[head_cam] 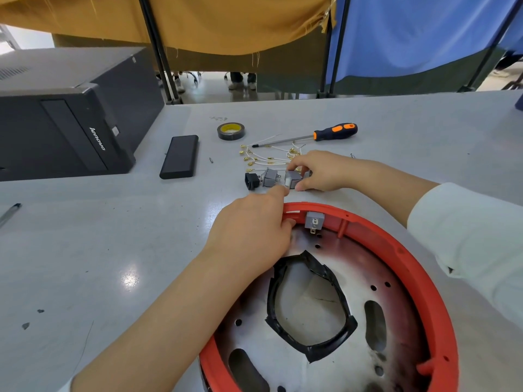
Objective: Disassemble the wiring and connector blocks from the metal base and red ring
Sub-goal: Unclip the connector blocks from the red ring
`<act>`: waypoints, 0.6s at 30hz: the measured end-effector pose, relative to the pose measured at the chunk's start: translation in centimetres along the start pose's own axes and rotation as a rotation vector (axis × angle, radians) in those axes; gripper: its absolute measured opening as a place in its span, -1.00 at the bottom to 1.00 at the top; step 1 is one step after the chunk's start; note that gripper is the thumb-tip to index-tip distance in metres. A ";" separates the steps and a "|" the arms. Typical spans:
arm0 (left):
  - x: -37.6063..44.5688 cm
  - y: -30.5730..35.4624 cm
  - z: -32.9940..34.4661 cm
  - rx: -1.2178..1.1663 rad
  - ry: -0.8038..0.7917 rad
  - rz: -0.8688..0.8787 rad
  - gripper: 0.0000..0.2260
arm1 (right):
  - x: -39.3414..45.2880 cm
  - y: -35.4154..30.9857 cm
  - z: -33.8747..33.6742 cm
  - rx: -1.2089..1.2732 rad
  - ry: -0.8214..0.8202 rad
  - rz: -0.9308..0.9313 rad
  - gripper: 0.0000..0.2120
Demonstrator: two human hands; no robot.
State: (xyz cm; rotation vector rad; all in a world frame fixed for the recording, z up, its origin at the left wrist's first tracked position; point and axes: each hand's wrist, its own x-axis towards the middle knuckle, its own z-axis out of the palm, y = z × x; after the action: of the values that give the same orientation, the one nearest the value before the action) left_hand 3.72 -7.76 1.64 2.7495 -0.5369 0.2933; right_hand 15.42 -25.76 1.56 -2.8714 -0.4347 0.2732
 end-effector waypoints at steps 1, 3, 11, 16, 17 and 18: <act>0.0 0.0 0.0 0.004 -0.002 -0.001 -0.60 | 0.0 0.0 -0.1 0.001 -0.004 0.003 -0.50; 0.0 0.0 0.0 0.009 -0.002 -0.002 -0.61 | 0.0 -0.2 -0.1 0.024 -0.001 -0.006 -0.48; 0.1 0.1 0.0 0.012 -0.022 0.003 -0.61 | -0.8 0.0 0.0 0.003 0.025 0.016 -0.34; 0.1 -0.1 -0.1 0.020 -0.036 0.013 -0.78 | -3.3 -0.4 -1.2 0.092 0.123 0.013 -0.49; 0.1 -0.1 -0.1 0.025 -0.037 0.012 -0.82 | -4.0 -0.7 -1.5 0.135 0.144 0.003 -0.56; 0.1 -0.1 -0.2 0.032 -0.038 0.007 -0.84 | -4.7 -1.1 -1.7 0.182 0.153 -0.009 -0.63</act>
State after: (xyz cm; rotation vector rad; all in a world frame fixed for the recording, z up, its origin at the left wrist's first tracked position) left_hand 3.79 -7.66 1.80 2.7898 -0.5568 0.2547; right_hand 11.06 -26.51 4.18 -2.6874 -0.3738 0.0853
